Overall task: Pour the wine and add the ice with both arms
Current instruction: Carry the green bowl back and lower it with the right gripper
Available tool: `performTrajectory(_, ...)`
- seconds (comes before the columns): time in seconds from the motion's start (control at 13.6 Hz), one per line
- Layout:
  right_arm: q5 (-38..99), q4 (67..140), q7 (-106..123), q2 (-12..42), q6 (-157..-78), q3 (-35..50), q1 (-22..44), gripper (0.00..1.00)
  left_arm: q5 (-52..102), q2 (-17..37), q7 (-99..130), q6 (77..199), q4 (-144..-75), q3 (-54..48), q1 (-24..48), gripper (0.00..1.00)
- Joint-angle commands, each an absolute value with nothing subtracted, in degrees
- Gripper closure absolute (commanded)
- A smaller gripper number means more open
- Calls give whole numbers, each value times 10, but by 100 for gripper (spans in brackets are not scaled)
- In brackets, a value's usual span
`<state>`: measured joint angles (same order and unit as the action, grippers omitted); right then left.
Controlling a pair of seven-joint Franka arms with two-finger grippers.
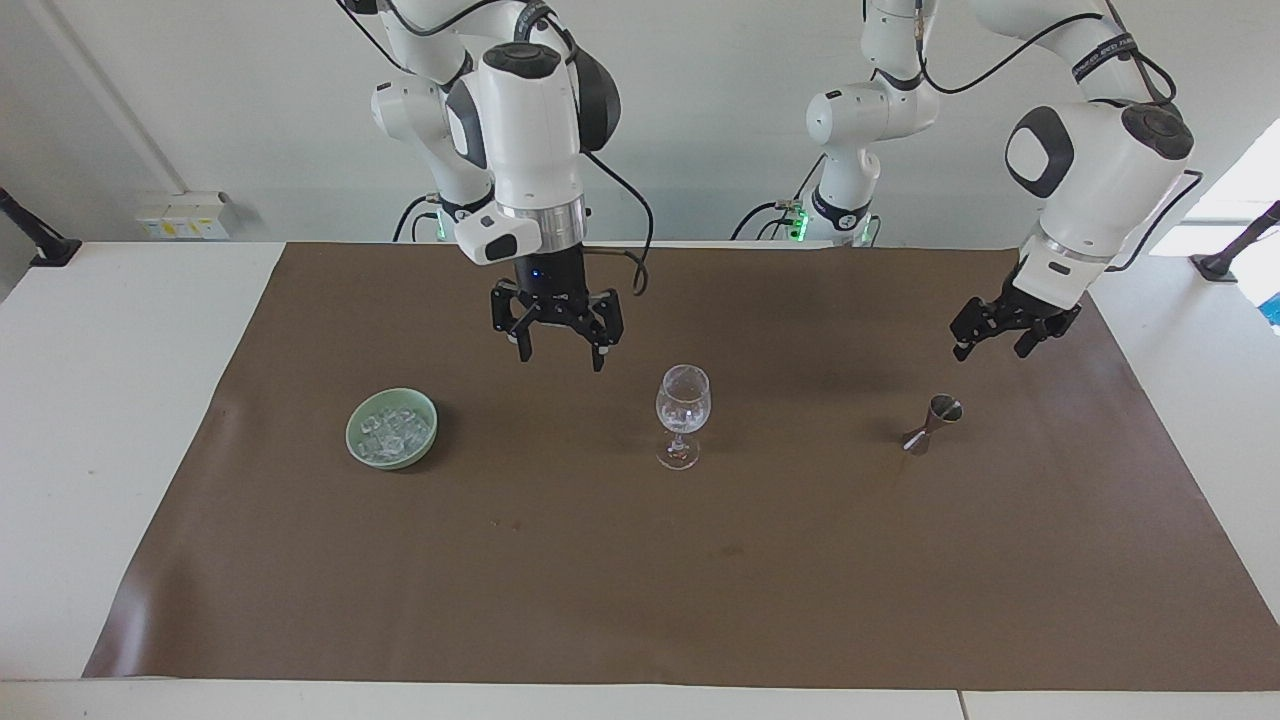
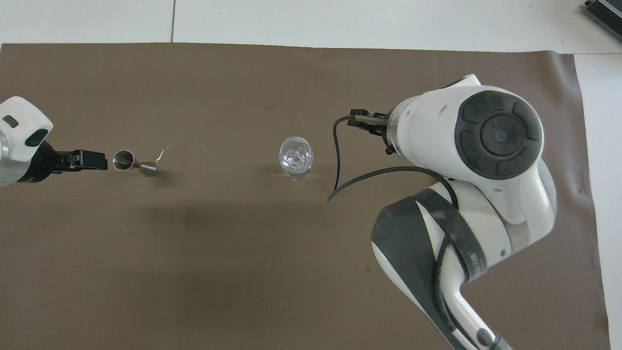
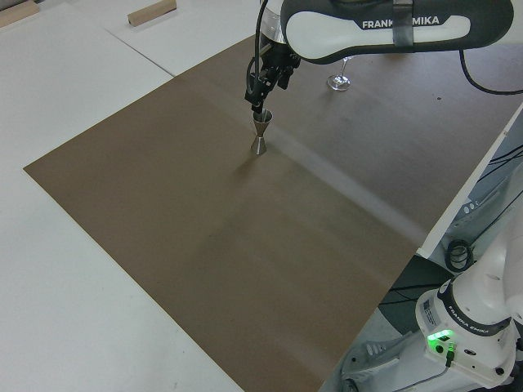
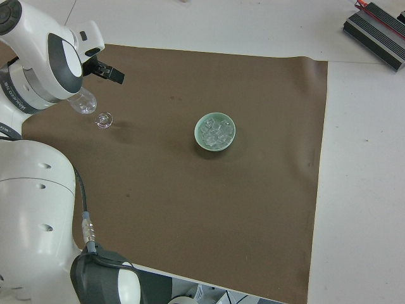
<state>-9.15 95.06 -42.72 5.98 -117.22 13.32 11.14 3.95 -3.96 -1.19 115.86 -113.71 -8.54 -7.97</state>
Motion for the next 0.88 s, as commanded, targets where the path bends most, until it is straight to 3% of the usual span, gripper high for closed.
performTrajectory(0.0,-63,955,-395,27,-1150,136,87,0,27,-46,-17,1139,-1114,-78,-39,0)
performTrajectory(0.37,-48,892,-353,15,-1020,129,56,0,27,-47,-14,1093,-1036,-78,-7,0)
performTrajectory(0.81,-44,892,-242,-25,-928,79,40,0,3,-34,-16,985,-921,-79,-7,0)
